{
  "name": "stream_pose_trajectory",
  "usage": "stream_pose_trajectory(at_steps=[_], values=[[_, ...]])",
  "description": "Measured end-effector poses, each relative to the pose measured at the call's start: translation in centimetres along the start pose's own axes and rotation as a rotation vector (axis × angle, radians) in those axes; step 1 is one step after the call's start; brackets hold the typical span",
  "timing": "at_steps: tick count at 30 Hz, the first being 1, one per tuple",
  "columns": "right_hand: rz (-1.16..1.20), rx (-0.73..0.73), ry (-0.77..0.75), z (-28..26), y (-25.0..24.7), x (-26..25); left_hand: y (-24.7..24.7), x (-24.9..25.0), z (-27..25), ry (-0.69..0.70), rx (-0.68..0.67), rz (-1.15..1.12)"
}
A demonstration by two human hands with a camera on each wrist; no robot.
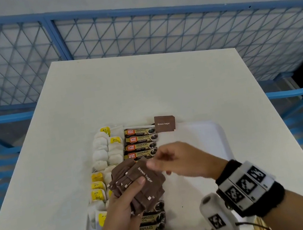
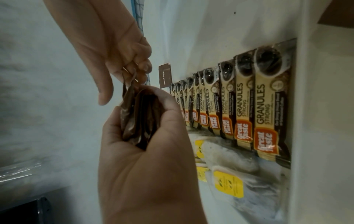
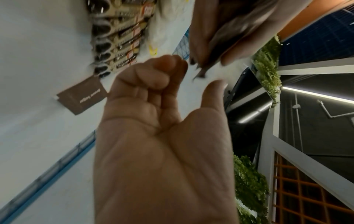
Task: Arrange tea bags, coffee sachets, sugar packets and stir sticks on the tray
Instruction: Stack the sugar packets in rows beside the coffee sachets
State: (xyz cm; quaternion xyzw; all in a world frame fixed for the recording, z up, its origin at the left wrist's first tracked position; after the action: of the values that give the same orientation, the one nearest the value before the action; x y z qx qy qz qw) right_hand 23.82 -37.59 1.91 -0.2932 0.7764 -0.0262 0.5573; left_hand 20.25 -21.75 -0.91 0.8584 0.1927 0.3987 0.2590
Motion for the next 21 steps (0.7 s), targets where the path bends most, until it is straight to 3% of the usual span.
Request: stream_pose_trajectory(at_steps=[4,13,18,21], values=[[0.198,-0.062,0.006,-0.6,1.2,0.8,0.5,0.0,-0.1,0.001,-0.01,0.034],[0.417,0.1,-0.039,0.2,-1.6,2.2,0.0,-0.6,0.5,-0.072,0.03,0.002],[0.182,0.397,0.057,2.0,-6.4,6.1,0.0,-0.4,0.5,-0.099,0.098,0.025],[-0.039,0.482,0.145,3.0,-9.1,8.5,0.2,-0.2,0.3,-0.086,0.103,0.034]])
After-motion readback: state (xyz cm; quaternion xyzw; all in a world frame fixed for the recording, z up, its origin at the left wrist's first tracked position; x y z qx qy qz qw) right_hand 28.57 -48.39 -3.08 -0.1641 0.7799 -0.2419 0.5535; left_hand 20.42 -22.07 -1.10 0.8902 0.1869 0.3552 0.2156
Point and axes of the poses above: each hand's wrist, its own z-axis towards the middle knuckle, its own y-axis out of the palm, x = y × z, the point moved 3 cm from there along z, towards the middle knuckle, and after that the axes turned 3 degrees about -y, right-handed, at the moved point
